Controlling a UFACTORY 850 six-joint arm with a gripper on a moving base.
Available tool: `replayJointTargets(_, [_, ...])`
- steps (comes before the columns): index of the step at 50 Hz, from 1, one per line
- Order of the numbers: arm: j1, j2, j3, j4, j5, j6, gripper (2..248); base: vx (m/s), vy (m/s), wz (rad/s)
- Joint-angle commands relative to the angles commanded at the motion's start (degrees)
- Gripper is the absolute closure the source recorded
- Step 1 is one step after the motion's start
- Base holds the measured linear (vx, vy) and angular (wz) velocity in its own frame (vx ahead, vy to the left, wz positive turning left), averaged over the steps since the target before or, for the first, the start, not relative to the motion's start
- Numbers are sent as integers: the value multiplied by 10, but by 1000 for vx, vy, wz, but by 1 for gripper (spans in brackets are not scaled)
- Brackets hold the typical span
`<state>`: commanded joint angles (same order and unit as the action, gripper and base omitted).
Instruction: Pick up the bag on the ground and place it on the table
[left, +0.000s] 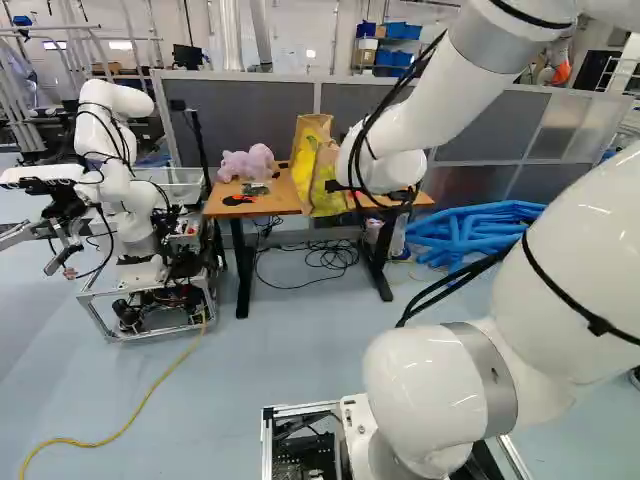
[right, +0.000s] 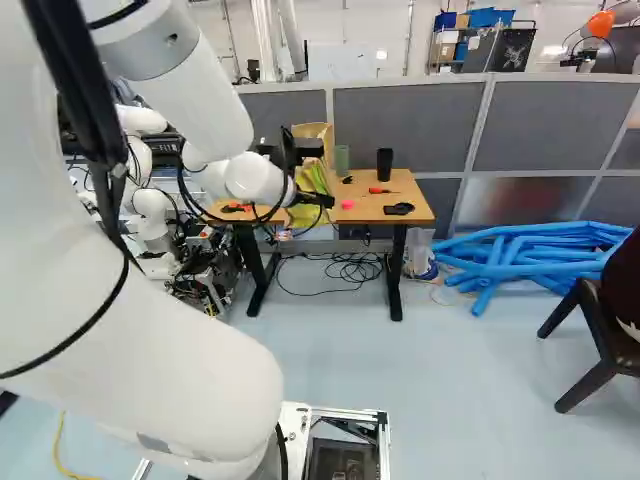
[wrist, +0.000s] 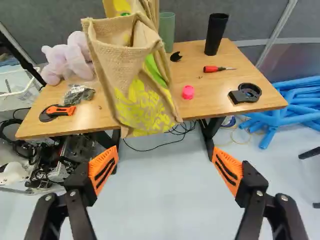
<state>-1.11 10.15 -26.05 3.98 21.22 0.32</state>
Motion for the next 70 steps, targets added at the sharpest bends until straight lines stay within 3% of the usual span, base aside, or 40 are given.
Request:
replayJointTargets(35, [7, 35, 127, -24, 174, -2, 3, 0, 0, 0])
replayJointTargets(70, [10, 55, 197, -37, 269, -3, 3, 0, 0, 0])
